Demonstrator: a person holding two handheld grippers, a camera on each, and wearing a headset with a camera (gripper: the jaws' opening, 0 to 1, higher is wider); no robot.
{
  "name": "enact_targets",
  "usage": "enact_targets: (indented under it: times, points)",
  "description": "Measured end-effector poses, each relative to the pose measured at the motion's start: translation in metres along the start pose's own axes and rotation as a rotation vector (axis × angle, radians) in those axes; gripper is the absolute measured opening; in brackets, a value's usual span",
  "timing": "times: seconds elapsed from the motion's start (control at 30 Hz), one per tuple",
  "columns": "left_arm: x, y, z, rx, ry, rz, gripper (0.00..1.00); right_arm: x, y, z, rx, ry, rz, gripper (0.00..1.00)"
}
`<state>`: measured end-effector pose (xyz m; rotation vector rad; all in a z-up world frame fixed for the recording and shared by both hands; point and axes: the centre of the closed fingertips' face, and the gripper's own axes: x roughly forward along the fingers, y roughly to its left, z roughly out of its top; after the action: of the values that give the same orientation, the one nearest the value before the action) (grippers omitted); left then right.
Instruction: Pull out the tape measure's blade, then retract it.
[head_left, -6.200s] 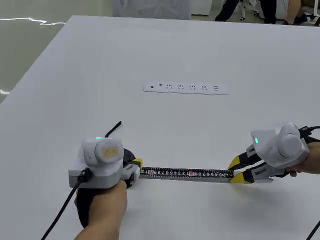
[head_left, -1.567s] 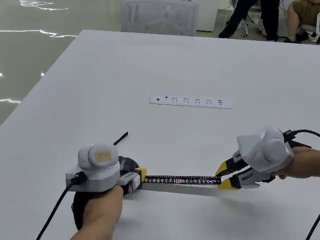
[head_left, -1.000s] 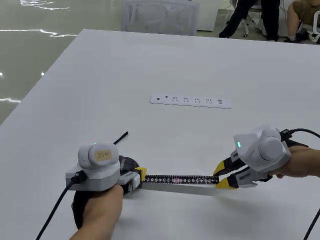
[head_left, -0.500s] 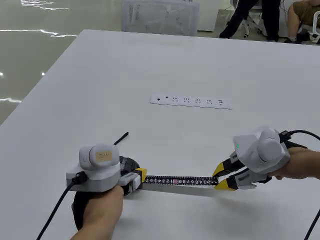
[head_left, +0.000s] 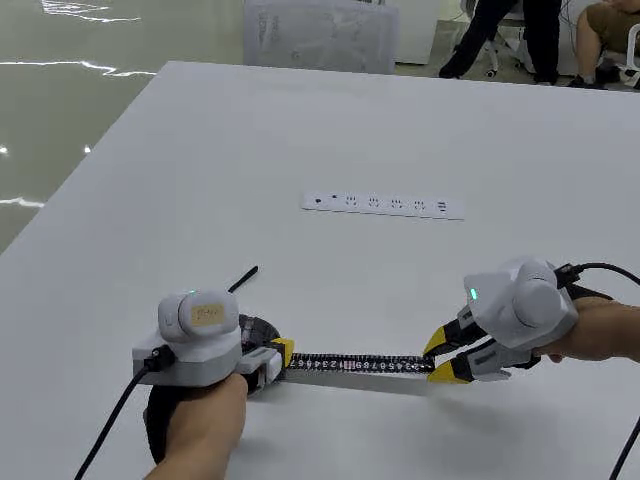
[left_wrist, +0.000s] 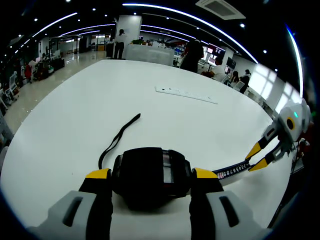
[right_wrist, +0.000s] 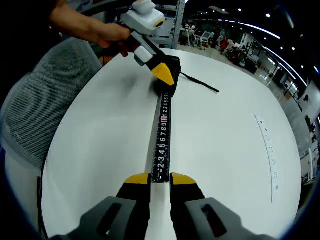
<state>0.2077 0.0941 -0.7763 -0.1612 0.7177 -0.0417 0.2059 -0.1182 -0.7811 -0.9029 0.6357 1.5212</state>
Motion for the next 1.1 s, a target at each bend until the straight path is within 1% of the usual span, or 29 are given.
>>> enact_targets:
  times: [0.1, 0.23, 0.63, 0.7, 1.1]
  points:
    - [-0.001, -0.001, 0.0, 0.0, 0.0, 0.0, 0.58, 0.0, 0.0, 0.0, -0.001, -0.001, 0.001, 0.13]
    - [0.002, 0.001, 0.001, 0.002, 0.001, -0.002, 0.58, 0.001, 0.0, 0.002, -0.001, -0.002, 0.003, 0.13]
    - [0.001, 0.001, 0.0, -0.005, 0.001, -0.004, 0.58, 0.003, 0.0, 0.006, -0.004, -0.006, 0.002, 0.13]
    - [0.003, 0.002, 0.001, -0.005, 0.001, -0.004, 0.58, 0.003, 0.0, 0.007, -0.004, -0.007, 0.002, 0.13]
    - [0.003, 0.0, 0.001, -0.002, 0.001, -0.005, 0.58, 0.007, -0.001, 0.01, -0.005, -0.013, -0.003, 0.13]
